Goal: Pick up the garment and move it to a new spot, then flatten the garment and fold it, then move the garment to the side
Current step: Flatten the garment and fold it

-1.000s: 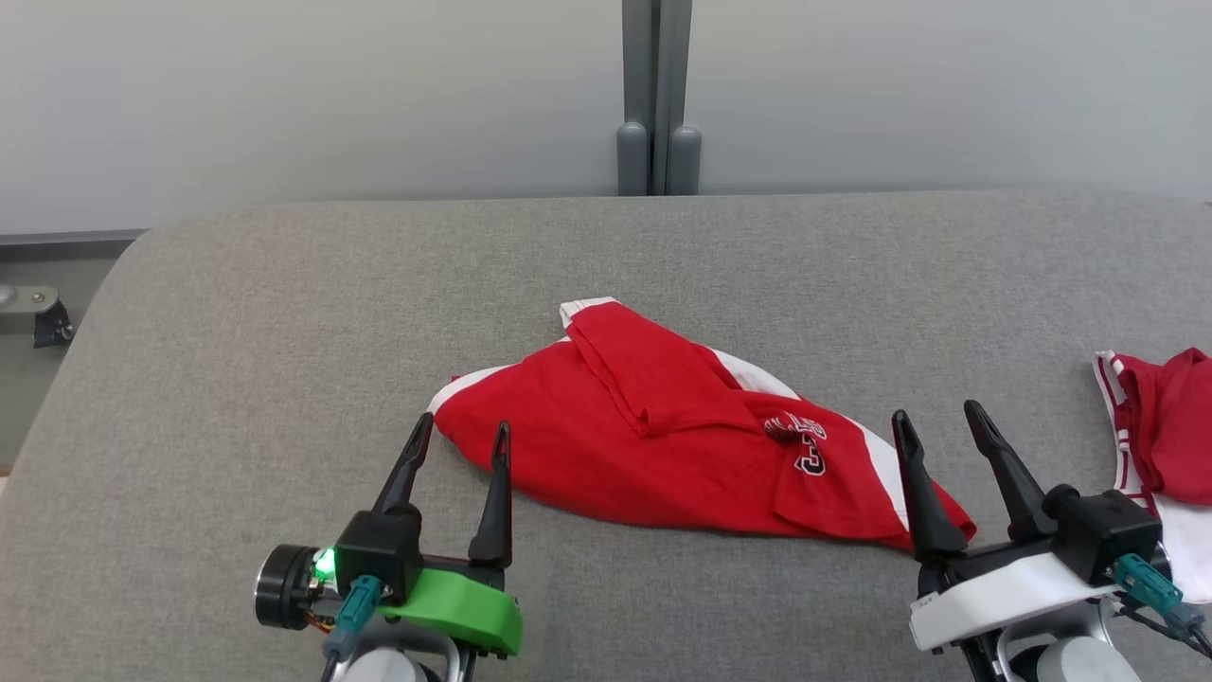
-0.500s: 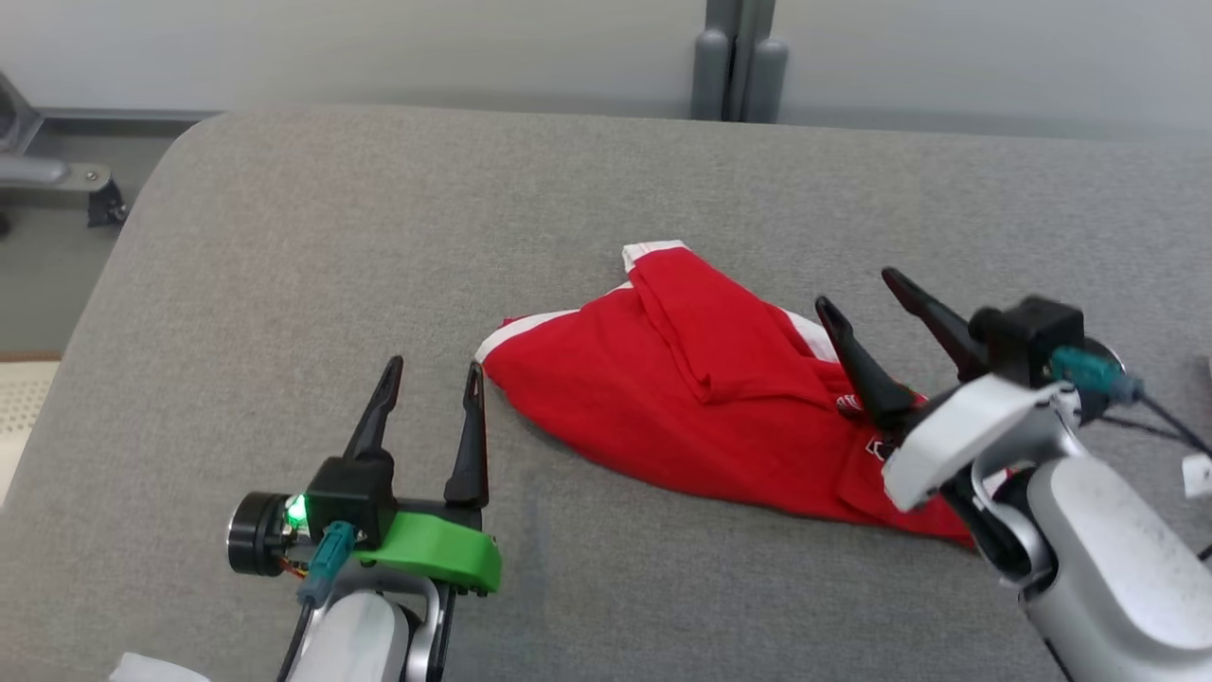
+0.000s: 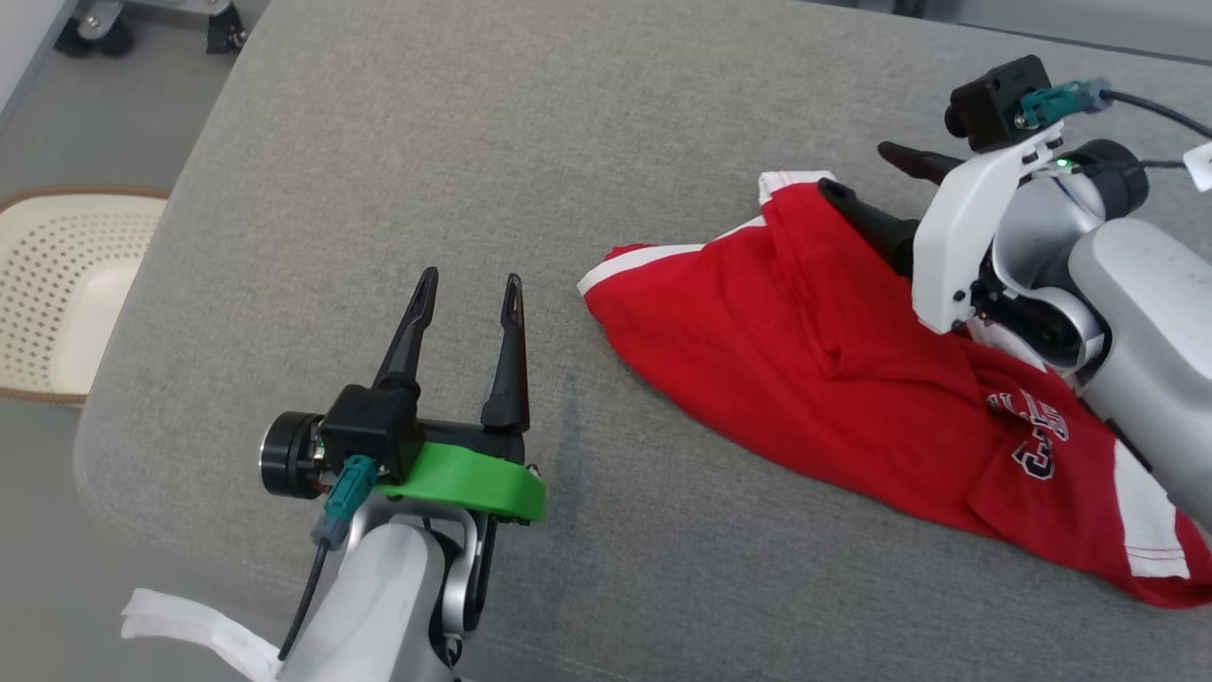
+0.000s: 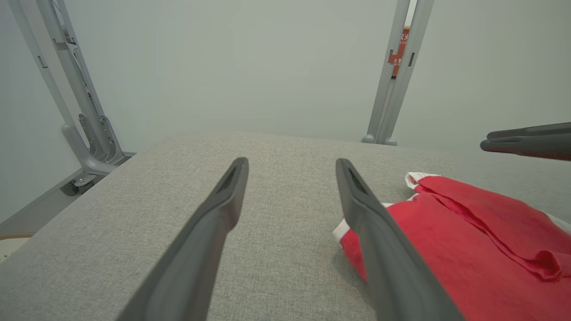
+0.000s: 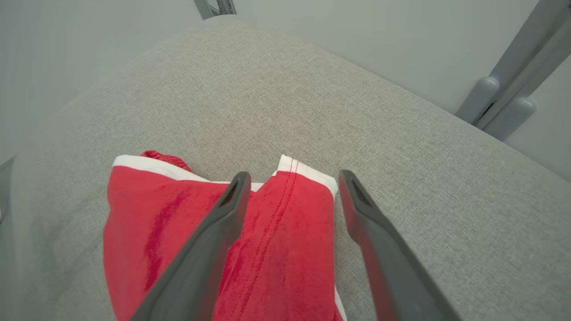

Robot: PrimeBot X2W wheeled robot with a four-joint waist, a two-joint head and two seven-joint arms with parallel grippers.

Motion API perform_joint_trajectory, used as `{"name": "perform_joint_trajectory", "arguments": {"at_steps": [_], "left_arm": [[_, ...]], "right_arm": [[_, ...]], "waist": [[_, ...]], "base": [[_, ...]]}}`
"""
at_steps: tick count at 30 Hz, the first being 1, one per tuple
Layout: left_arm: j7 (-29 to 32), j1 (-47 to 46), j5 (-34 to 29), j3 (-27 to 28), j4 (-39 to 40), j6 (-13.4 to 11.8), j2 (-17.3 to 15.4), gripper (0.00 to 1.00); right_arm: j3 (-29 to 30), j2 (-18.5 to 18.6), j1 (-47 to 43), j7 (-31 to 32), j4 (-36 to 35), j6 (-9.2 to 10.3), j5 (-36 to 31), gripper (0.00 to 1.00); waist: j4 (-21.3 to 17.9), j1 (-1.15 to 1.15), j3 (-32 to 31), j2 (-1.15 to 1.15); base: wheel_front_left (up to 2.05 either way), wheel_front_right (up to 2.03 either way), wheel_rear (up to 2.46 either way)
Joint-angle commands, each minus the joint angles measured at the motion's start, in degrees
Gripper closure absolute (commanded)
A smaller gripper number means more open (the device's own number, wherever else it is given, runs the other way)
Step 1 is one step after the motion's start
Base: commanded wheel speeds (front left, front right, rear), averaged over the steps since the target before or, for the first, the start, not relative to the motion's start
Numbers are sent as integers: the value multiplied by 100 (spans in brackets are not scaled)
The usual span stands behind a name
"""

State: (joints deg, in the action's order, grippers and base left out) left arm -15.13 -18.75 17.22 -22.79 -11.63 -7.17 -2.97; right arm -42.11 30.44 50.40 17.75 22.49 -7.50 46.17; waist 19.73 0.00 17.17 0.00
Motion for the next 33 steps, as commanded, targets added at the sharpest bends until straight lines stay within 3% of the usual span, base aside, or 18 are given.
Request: {"name": "perform_joint_trajectory", "arguments": {"at_steps": [1,11,21,22,23,24,33], "left_arm": [[-1,-120,74,-80,42,-65,7,0],[-2,-259,384,-527,165,-237,6,0],[-1,-317,505,-647,189,-333,5,0],[-2,-320,508,-648,185,-338,5,0],[-1,-325,509,-647,180,-337,5,0],[-1,-328,505,-641,171,-341,5,0],[-2,-274,375,-551,54,-285,2,0]], "right_arm": [[-201,126,228,95,135,3,142,0],[-1677,646,1250,86,595,3,748,0],[-2671,765,1797,-112,965,3,1272,0],[-2723,757,1810,-112,995,3,1336,18],[-2767,751,1827,-104,1020,3,1406,82],[-2824,744,1844,-101,1036,3,1485,100],[-3032,672,1913,-467,1054,3,1828,100]], "waist": [[566,0,570,0],[867,0,880,0],[920,0,987,0],[917,0,985,0],[913,0,981,0],[905,0,972,0],[687,0,706,0]], "base": [[0,0,0],[0,0,0],[0,0,0],[0,0,0],[0,0,0],[0,0,0],[0,0,0]]}}
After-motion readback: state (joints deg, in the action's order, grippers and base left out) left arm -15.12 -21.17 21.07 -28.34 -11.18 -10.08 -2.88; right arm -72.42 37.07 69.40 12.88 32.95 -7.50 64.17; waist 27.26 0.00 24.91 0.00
